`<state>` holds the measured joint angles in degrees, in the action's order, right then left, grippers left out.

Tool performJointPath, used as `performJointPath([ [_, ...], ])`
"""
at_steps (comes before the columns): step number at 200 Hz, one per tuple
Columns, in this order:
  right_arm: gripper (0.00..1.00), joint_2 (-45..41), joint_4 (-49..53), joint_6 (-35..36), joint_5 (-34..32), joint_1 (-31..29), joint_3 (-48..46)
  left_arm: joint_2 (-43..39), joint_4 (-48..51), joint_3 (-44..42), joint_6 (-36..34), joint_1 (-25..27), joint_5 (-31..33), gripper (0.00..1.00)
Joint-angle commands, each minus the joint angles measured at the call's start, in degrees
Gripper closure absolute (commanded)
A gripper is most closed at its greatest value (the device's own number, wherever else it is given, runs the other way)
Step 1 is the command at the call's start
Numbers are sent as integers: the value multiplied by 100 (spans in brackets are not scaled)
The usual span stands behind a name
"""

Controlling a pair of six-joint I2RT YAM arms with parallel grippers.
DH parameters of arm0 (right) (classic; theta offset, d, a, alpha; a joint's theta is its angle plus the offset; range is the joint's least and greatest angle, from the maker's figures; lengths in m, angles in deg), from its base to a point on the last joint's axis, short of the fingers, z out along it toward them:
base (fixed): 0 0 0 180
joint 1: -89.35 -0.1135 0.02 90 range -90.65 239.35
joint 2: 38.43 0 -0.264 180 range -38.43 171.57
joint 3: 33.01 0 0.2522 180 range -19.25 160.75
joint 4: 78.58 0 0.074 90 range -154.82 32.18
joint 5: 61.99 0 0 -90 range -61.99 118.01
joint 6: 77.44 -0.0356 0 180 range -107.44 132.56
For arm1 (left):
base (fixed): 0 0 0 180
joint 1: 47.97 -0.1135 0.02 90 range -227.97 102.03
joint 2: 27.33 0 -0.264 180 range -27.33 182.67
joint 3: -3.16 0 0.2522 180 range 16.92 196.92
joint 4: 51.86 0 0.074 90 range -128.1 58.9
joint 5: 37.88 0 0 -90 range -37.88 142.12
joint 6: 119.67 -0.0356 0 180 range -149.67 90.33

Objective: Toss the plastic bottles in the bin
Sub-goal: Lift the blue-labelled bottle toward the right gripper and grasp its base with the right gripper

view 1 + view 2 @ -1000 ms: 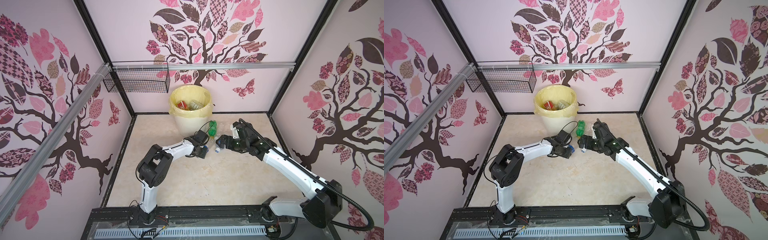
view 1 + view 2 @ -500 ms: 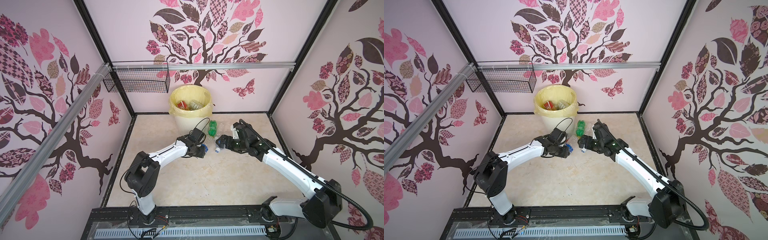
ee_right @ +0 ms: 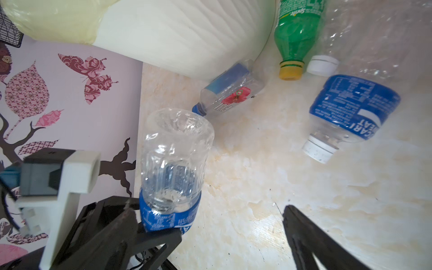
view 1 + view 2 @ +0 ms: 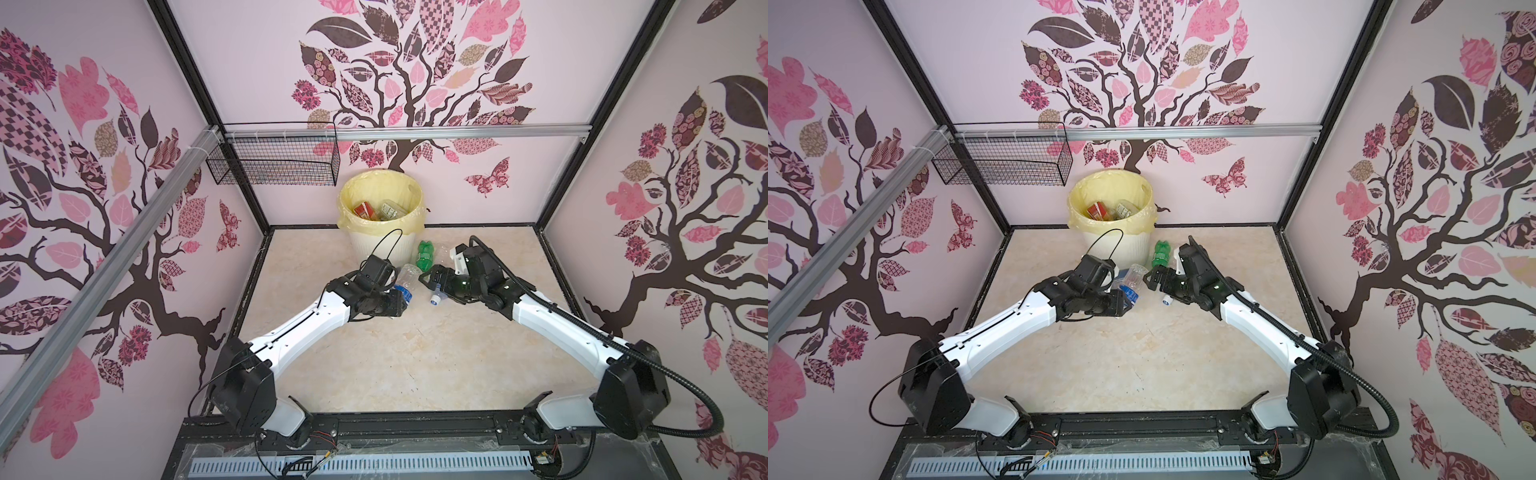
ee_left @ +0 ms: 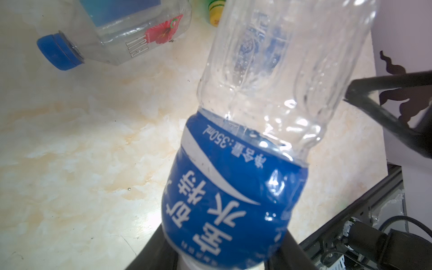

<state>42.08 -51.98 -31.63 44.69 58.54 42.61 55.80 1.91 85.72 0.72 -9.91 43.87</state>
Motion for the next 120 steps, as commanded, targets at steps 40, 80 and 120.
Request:
performJointPath([
  [40,0,521,-599,-364,282,-384,568,-730,369,-186,67,-36,-155,59],
  [80,5,741,-806,-421,444,-636,802,-935,461,-233,62,-36,-177,59],
  [120,16,979,-874,-492,567,-677,919,-1067,355,-324,123,-36,-52,59],
])
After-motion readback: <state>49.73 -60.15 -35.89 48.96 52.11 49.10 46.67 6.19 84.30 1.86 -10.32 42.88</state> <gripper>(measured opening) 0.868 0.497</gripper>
